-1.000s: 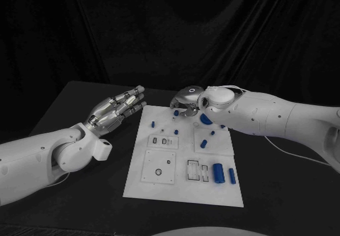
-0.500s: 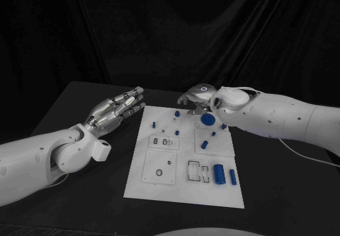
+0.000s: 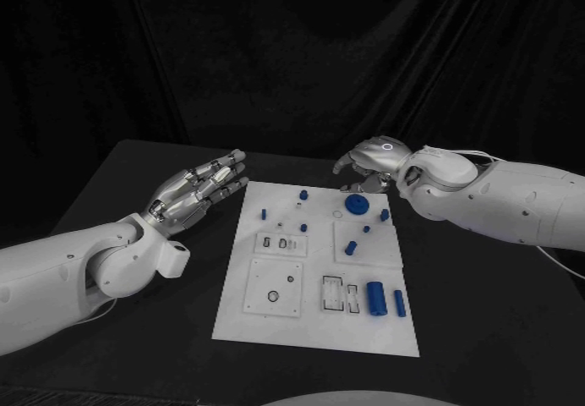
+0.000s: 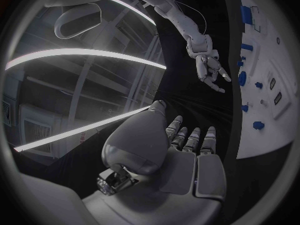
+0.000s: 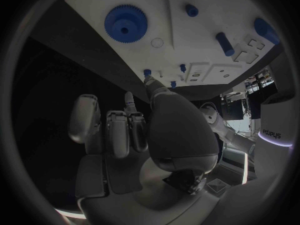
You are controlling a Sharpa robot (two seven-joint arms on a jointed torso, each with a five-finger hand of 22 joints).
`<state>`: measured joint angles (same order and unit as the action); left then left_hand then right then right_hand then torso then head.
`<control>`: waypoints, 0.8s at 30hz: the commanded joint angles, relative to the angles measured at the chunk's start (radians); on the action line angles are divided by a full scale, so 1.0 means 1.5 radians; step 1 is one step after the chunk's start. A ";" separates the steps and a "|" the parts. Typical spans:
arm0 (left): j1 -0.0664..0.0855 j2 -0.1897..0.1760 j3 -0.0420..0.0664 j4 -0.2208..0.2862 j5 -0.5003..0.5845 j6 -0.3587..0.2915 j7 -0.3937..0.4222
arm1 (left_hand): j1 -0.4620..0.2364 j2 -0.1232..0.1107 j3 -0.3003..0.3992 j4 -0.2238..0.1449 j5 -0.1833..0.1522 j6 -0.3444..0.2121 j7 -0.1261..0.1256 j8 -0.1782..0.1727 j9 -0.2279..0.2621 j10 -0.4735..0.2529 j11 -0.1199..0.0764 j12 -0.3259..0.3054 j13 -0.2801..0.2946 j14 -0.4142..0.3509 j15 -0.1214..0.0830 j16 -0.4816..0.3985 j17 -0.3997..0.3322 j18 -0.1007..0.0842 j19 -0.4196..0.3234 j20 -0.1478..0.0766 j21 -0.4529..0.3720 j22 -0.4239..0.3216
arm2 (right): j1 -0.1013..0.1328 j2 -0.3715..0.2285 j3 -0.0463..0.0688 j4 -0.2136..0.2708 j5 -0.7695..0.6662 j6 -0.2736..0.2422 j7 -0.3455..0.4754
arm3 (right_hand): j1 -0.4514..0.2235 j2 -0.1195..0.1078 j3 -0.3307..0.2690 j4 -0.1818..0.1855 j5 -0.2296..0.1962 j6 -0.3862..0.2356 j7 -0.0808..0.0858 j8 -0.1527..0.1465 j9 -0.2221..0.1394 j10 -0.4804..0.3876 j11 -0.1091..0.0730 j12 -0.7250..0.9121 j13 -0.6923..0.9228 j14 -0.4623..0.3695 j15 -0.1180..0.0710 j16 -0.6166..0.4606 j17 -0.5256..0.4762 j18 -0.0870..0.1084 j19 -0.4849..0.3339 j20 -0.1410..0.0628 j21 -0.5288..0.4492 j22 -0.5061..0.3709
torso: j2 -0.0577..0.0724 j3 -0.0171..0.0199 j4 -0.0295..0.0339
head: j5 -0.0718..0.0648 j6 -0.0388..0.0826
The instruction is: Assemble the parts on the task board
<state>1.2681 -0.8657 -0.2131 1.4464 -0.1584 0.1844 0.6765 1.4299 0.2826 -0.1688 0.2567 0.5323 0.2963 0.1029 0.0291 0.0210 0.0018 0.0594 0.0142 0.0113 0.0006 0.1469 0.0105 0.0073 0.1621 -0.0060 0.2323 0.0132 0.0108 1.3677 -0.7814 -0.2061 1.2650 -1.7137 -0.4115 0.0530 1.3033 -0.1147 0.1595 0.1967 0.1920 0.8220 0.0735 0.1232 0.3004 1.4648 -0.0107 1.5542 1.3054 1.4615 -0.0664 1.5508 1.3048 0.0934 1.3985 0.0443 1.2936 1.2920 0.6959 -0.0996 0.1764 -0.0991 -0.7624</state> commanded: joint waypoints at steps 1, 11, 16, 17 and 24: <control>-0.003 0.000 0.001 0.001 0.000 0.006 0.009 | 0.007 -0.004 0.035 -0.001 0.007 0.007 -0.001 0.009 0.012 -0.001 0.007 -0.009 -0.007 0.005 0.005 -0.002 -0.002 -0.006 0.007 0.002 -0.006 -0.005 | -0.006 -0.018 0.000 0.016 0.012 0.018 -0.033 | -0.028 -0.006 -0.002 0.009 0.005 0.011 -0.002 0.008 0.007 0.071 -0.002 0.011 0.177 0.073 -0.003 0.013 0.177 -0.021 0.019 -0.002 0.034 0.074 | 0.000 -0.0006 -0.0017 | 0.003 0.003; -0.006 -0.002 0.001 0.002 0.000 0.009 0.008 | 0.006 -0.006 0.040 -0.001 0.008 0.013 0.000 0.010 0.012 0.000 0.007 -0.009 -0.007 0.010 0.012 0.004 0.001 -0.011 0.007 0.003 -0.006 -0.005 | -0.023 -0.049 0.000 0.025 0.026 0.049 -0.060 | -0.030 -0.017 0.002 0.035 0.037 -0.004 0.000 -0.004 0.005 0.071 -0.001 0.011 0.177 0.073 -0.005 0.013 0.177 -0.030 0.042 -0.005 0.073 0.107 | 0.000 0.0001 -0.0021 | 0.001 0.002; -0.007 -0.001 0.001 0.002 0.000 0.010 0.008 | 0.006 -0.006 0.040 -0.001 0.008 0.014 0.001 0.010 0.012 -0.001 0.007 -0.009 -0.007 0.011 0.013 0.005 0.001 -0.012 0.007 0.004 -0.006 -0.005 | -0.031 -0.050 0.000 0.018 0.030 0.063 -0.068 | -0.025 -0.015 0.006 0.035 0.046 -0.013 0.001 -0.009 0.003 0.071 0.000 0.011 0.177 0.073 -0.004 0.013 0.177 -0.028 0.037 -0.004 0.067 0.104 | -0.001 -0.0003 -0.0009 | -0.001 0.001; -0.007 -0.001 0.001 0.002 0.000 0.010 0.008 | 0.006 -0.006 0.040 -0.001 0.008 0.014 0.001 0.010 0.012 -0.001 0.007 -0.009 -0.007 0.011 0.013 0.005 0.001 -0.012 0.007 0.004 -0.006 -0.005 | -0.032 -0.050 0.000 0.017 0.030 0.066 -0.069 | -0.025 -0.015 0.006 0.035 0.047 -0.014 0.001 -0.009 0.003 0.071 0.000 0.011 0.177 0.073 -0.005 0.013 0.177 -0.028 0.036 -0.004 0.066 0.104 | 0.000 -0.0002 -0.0011 | -0.001 0.001; -0.007 -0.002 0.001 0.002 0.000 0.010 0.009 | 0.006 -0.006 0.041 -0.001 0.008 0.014 0.001 0.010 0.012 -0.001 0.007 -0.009 -0.007 0.011 0.013 0.006 0.002 -0.012 0.007 0.004 -0.006 -0.005 | -0.041 -0.043 0.000 0.000 0.032 0.079 -0.072 | -0.017 -0.009 0.014 0.029 0.088 -0.018 0.003 -0.012 0.002 0.071 0.002 0.011 0.177 0.073 -0.003 0.013 0.177 -0.028 0.035 -0.002 0.066 0.106 | -0.002 -0.0019 -0.0010 | 0.001 -0.002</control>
<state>1.2586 -0.8688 -0.2131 1.4471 -0.1586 0.1869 0.6757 1.4299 0.2826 -0.1578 0.2673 0.5323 0.3005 0.1037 0.0291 0.0218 0.0018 0.0594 0.0141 0.0113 0.0098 0.1561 0.0116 0.0076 0.1619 -0.0006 0.2377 0.0132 0.0105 1.3097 -0.8478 -0.2067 1.2702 -1.6712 -0.3223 -0.0244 1.2827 -0.1355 0.1670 0.2466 0.3098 0.8019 0.0771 0.1217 0.3002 1.4648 -0.0106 1.5542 1.3054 1.4583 -0.0699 1.5508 1.3048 0.0929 1.4542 0.0409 1.3825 1.2920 0.6951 -0.1006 0.1743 -0.0983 -0.7632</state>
